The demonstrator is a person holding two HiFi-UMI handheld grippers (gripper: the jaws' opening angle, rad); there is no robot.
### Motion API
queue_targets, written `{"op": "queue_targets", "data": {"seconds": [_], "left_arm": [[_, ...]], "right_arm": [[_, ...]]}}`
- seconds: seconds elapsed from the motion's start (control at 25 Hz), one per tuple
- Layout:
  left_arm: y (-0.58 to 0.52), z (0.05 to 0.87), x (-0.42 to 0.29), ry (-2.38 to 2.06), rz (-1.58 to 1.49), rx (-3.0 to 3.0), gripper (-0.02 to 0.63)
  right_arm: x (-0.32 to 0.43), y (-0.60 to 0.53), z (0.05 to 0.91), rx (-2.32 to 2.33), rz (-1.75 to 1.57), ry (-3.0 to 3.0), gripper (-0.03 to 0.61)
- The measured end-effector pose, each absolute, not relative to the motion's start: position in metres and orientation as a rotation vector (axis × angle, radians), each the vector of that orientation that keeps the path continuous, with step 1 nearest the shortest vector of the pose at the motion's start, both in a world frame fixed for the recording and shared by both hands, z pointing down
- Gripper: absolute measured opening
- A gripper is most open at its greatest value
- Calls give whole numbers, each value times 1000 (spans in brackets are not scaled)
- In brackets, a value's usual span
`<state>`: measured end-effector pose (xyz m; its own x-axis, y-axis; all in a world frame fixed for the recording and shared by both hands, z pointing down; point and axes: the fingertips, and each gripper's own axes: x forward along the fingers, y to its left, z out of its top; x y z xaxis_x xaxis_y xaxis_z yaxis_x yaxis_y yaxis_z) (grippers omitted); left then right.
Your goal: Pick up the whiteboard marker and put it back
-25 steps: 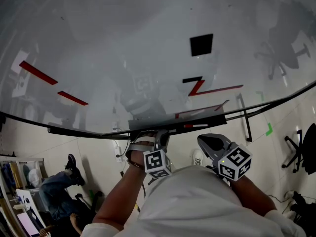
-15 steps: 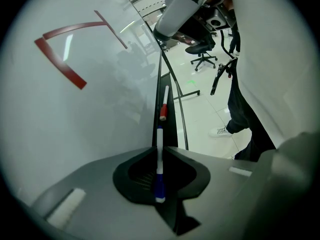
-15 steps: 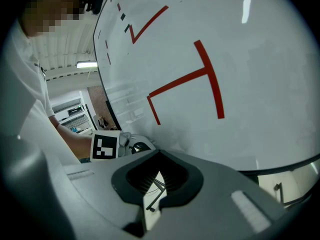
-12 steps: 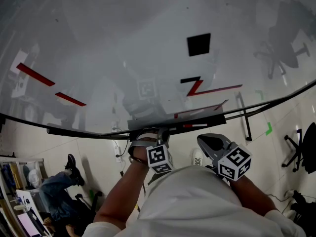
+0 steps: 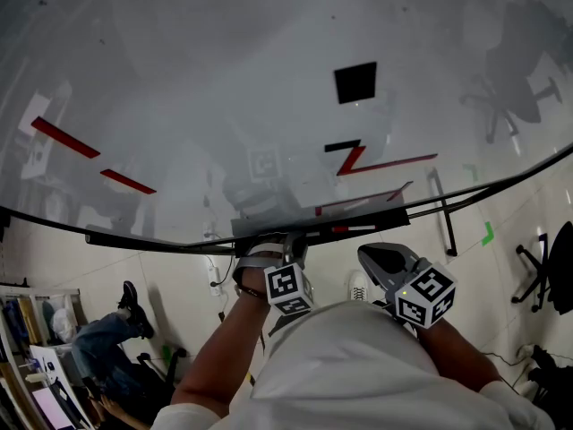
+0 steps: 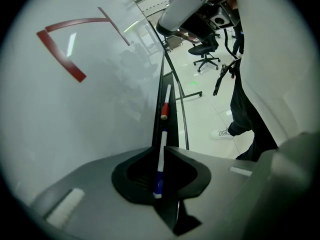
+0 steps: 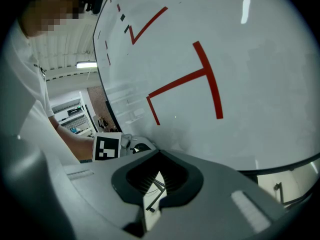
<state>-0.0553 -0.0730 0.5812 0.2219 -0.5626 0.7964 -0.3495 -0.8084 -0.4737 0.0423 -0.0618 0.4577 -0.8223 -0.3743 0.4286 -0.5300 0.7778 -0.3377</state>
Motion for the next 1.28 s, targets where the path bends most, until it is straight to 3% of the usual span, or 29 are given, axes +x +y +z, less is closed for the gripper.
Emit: {"op": "queue_targets", "data": {"seconds": [0.44, 0.56, 1.28], "left_arm": [[-69, 573, -59, 932, -1617, -2321, 69], [-72, 564, -59, 1019, -1571, -2378, 17], [-72, 503, -57, 1576, -865, -3014, 16]], "right_arm": [[41, -60, 457, 687, 644, -2636, 2], [40, -61, 456, 687, 637, -2640, 2], [37, -61, 455, 677, 637, -2644, 2]]}}
